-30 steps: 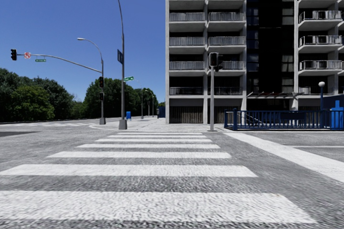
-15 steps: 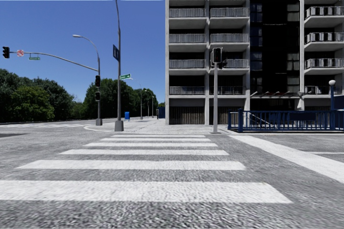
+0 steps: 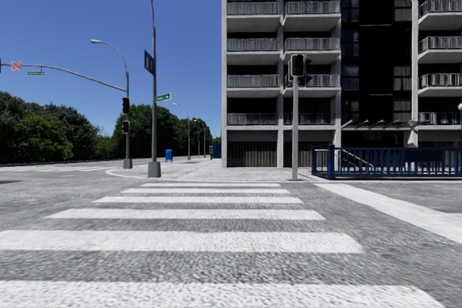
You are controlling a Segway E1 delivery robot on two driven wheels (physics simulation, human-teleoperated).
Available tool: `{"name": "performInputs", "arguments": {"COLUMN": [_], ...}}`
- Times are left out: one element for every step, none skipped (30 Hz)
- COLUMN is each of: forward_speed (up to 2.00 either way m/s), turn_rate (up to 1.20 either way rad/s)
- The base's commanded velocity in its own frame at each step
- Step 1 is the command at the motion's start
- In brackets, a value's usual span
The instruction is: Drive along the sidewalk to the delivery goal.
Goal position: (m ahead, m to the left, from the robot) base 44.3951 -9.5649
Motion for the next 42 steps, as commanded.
{"name": "performInputs", "arguments": {"forward_speed": [1.35,1.35,1.35,1.35,1.35,1.35,1.35,1.35,1.35,1.35,1.35,1.35,1.35,1.35,1.35,1.35,1.35,1.35,1.35,1.35,1.35,1.35,1.35,1.35,1.35,1.35,1.35,1.35,1.35,1.35,1.35,1.35,1.35,1.35,1.35,1.35,1.35,1.35,1.35,1.35,1.35,1.35], "turn_rate": [0.00,0.00,0.00,0.00,0.00,0.00,0.00,0.00,0.00,0.00,0.00,0.00,0.00,0.00,0.00,0.00,0.00,0.00,0.00,0.00,0.00,0.00,0.00,0.00,0.00,0.00,0.00,0.00,0.00,0.00,0.00,0.00,0.00,0.00,0.00,0.00,0.00,0.00,0.00,0.00,0.00,0.00]}}
